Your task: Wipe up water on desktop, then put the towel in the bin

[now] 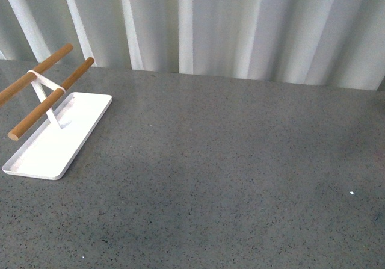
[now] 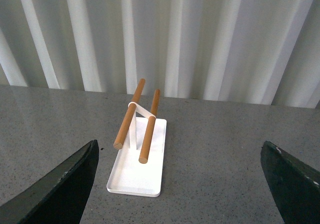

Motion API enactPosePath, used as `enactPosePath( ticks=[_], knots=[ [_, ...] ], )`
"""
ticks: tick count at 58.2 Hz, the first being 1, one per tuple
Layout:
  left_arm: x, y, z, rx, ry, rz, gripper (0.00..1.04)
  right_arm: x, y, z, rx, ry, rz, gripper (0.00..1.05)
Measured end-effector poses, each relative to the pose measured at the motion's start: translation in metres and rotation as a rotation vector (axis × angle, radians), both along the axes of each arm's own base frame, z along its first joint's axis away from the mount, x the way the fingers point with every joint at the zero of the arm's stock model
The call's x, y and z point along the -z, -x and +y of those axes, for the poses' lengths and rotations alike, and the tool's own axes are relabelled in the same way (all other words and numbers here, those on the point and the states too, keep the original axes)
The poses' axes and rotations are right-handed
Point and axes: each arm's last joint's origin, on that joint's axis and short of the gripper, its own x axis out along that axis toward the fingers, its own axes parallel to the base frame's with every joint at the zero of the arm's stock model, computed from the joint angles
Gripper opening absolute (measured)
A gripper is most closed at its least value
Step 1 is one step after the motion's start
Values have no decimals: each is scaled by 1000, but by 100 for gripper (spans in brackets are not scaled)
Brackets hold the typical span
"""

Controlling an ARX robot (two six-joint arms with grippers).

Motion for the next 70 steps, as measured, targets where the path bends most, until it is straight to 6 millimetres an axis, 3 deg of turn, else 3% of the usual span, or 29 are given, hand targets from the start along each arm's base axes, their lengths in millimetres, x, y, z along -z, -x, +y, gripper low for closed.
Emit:
enactPosePath(
  ticks=[16, 26, 41, 47, 50, 58, 62, 70],
  knots=[
    [0, 0, 0, 0, 0, 0, 98, 46, 12, -23, 98, -26, 210, 6],
    [0, 0, 0, 0, 0, 0, 98, 58, 18, -42, 158, -25, 305, 38],
    [0, 0, 0, 0, 0, 0, 98, 49, 20, -51, 146, -18, 317, 77],
    [0, 0, 0, 0, 0, 0, 98, 43, 18, -52, 129, -14, 301, 99],
    [0, 0, 0, 0, 0, 0, 98, 35, 16, -51, 117, 7, 258, 97],
    [0, 0, 0, 0, 0, 0, 98, -19, 10, -29, 56, 135, 25, 98],
    [0, 0, 0, 0, 0, 0, 98, -56, 13, 6, -42, 174, -130, 98],
    [0, 0, 0, 0, 0, 0, 98, -86, 28, 75, -257, 175, -260, 98]
  ],
)
